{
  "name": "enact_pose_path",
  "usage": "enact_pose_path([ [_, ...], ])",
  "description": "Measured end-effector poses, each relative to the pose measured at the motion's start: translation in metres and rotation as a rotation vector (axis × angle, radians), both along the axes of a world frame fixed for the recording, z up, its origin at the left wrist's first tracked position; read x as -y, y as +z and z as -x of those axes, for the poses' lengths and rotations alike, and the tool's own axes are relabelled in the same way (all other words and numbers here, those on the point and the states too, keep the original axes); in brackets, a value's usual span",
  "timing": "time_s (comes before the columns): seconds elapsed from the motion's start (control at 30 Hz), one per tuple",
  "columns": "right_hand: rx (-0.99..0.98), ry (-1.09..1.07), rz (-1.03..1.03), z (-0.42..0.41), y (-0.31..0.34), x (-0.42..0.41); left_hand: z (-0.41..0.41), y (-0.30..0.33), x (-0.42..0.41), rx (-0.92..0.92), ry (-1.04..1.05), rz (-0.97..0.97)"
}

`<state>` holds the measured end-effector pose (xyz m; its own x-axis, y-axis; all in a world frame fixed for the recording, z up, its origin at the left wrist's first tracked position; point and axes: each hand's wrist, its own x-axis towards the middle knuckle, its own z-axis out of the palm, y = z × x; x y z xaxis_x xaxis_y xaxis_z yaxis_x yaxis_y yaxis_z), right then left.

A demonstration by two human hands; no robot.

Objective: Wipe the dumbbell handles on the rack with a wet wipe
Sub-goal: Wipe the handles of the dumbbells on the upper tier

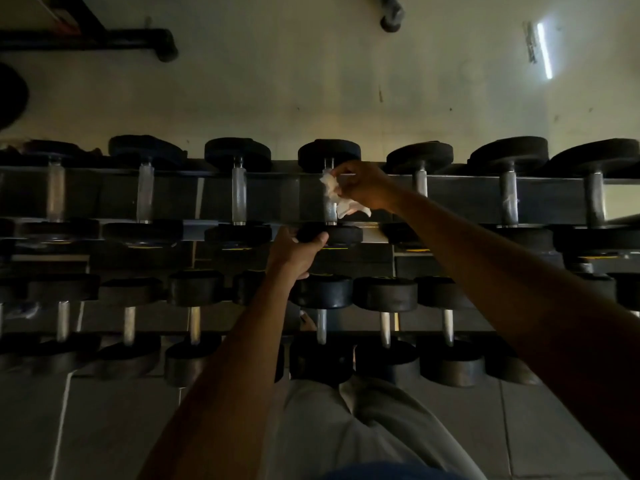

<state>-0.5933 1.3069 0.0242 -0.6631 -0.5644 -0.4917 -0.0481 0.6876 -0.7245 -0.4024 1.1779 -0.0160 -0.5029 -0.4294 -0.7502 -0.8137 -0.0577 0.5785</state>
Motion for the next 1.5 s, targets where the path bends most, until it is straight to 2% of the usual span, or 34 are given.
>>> enact_pose_path([
  [0.23,0.010,-0.073,-0.058,-0.013,-0.001,-0.006,0.000,0.001,0.000,-0.004,-0.005,0.017],
  [0.4,0.114,-0.114,-0.023,-0.026,-0.006,-0.023,-0.001,0.000,0.000,-0.009,-0.014,0.015],
  [0.53,-0.081,-0.127,-0.090,-0.035,-0.013,-0.034,-0.004,0.010,-0.003,-0.046,-0.005,0.020],
  [0.7,-0.210,-0.218,-0.041,-0.042,-0.027,-0.050,-0.026,0.011,-0.036,-0.207,0.046,0.160],
  [0.93,-0.271,-0.285,-0.013,-0.039,-0.033,-0.055,-0.006,-0.012,-0.101,-0.205,0.110,0.428],
  [1.07,-0.276,-0.276,-0.024,-0.029,-0.043,-0.057,0.009,-0.031,-0.113,-0.171,0.220,0.558],
  [1.17,-0.287,-0.266,0.005,-0.022,-0.048,-0.056,0.009,-0.042,-0.114,-0.227,0.273,0.656],
  [1.23,-0.279,-0.270,0.025,-0.019,-0.049,-0.054,0.007,-0.046,-0.113,-0.246,0.292,0.682],
  [1.33,-0.283,-0.237,0.053,-0.018,-0.048,-0.051,0.005,-0.047,-0.107,-0.160,0.269,0.700],
  [1.5,-0.311,-0.193,0.091,-0.012,-0.042,-0.044,0.004,-0.042,-0.106,-0.212,0.334,0.644],
])
